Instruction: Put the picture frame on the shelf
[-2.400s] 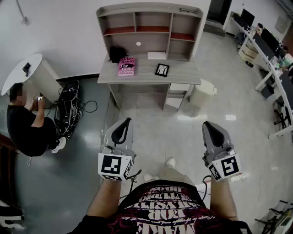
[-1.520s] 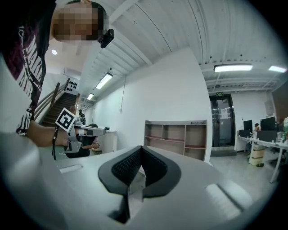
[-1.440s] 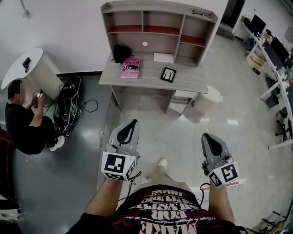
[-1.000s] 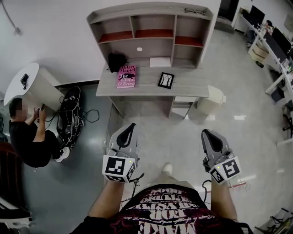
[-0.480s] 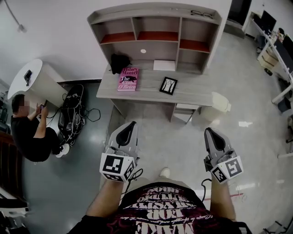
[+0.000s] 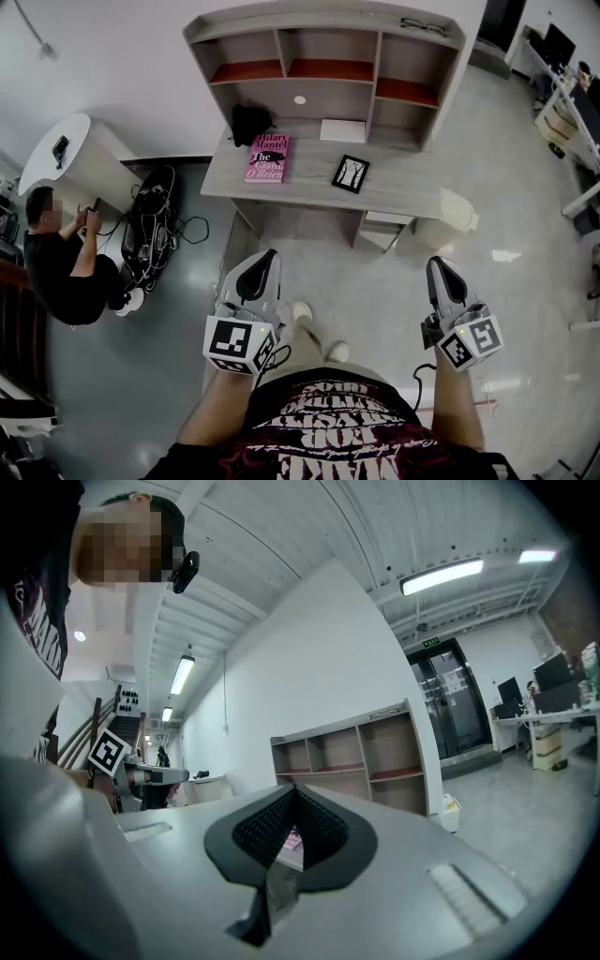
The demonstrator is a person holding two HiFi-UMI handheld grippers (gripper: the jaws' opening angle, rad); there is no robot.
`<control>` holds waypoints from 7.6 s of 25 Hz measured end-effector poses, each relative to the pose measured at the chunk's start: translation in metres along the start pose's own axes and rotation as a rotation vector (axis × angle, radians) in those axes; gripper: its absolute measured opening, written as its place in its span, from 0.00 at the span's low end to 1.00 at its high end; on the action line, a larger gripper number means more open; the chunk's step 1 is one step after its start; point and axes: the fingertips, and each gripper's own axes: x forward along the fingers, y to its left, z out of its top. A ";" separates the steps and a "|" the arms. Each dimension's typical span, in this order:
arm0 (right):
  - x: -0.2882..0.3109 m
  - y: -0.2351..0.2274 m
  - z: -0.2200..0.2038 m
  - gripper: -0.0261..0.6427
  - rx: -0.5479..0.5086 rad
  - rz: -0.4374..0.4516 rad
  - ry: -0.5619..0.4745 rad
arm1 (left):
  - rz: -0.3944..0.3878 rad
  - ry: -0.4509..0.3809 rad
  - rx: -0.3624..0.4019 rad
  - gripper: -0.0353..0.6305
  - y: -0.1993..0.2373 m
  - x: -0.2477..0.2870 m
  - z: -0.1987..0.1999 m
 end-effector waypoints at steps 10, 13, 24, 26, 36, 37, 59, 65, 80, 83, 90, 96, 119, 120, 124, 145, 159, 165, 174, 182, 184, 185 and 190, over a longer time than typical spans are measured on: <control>0.030 0.007 -0.002 0.07 -0.024 -0.004 0.020 | -0.061 -0.003 -0.015 0.06 0.015 0.032 -0.002; 0.043 0.001 -0.002 0.07 -0.024 -0.020 0.029 | -0.100 -0.011 -0.015 0.06 0.016 0.051 0.002; 0.112 -0.025 0.007 0.07 -0.035 -0.048 0.026 | -0.161 -0.016 0.010 0.05 0.048 0.134 0.013; 0.125 -0.031 0.006 0.07 -0.031 -0.050 0.030 | -0.169 0.005 0.004 0.06 0.053 0.147 0.007; 0.169 -0.063 0.014 0.07 -0.010 -0.102 0.022 | -0.227 0.031 0.023 0.06 0.072 0.207 0.010; 0.172 -0.066 0.015 0.07 -0.010 -0.107 0.020 | -0.237 0.032 0.023 0.06 0.071 0.212 0.010; 0.237 -0.082 0.035 0.07 -0.086 -0.142 0.023 | -0.319 0.043 -0.001 0.05 0.121 0.282 0.013; 0.244 -0.093 0.022 0.07 -0.035 -0.140 0.045 | -0.316 0.080 -0.013 0.06 0.121 0.298 -0.002; 0.335 -0.167 0.002 0.07 0.032 0.016 0.119 | -0.199 0.188 -0.042 0.05 0.139 0.381 -0.033; 0.350 -0.181 -0.010 0.07 0.042 0.041 0.150 | -0.180 0.215 -0.079 0.06 0.142 0.398 -0.046; 0.380 -0.206 -0.063 0.07 0.136 0.085 0.256 | -0.158 0.324 -0.130 0.06 0.140 0.425 -0.099; 0.381 -0.213 -0.119 0.07 0.214 0.115 0.364 | -0.169 0.449 -0.153 0.06 0.125 0.437 -0.154; 0.363 -0.214 -0.361 0.27 0.552 0.019 0.835 | -0.236 0.800 -0.301 0.15 0.097 0.464 -0.342; 0.363 -0.213 -0.365 0.29 0.569 0.013 0.842 | -0.242 0.808 -0.302 0.16 0.096 0.464 -0.345; 0.368 -0.209 -0.374 0.32 0.598 0.014 0.848 | -0.268 0.827 -0.310 0.20 0.090 0.470 -0.357; 0.377 -0.210 -0.400 0.25 0.608 -0.081 0.878 | -0.280 0.864 -0.368 0.22 0.074 0.474 -0.388; 0.366 -0.197 -0.371 0.27 0.521 -0.046 0.887 | -0.255 0.813 -0.308 0.22 0.063 0.446 -0.354; 0.367 -0.180 -0.344 0.27 0.493 -0.015 0.836 | -0.226 0.750 -0.292 0.22 0.071 0.431 -0.325; 0.384 -0.156 -0.289 0.28 0.408 0.004 0.742 | -0.192 0.632 -0.265 0.22 0.091 0.418 -0.271; 0.392 -0.132 -0.252 0.28 0.369 -0.003 0.676 | -0.171 0.545 -0.230 0.22 0.108 0.403 -0.228; 0.392 -0.123 -0.242 0.28 0.363 -0.002 0.661 | -0.169 0.528 -0.224 0.22 0.112 0.397 -0.218; 0.392 -0.119 -0.236 0.28 0.361 -0.002 0.650 | -0.169 0.520 -0.221 0.22 0.114 0.394 -0.212; 0.403 -0.101 -0.209 0.28 0.320 0.008 0.587 | -0.161 0.480 -0.193 0.22 0.129 0.382 -0.185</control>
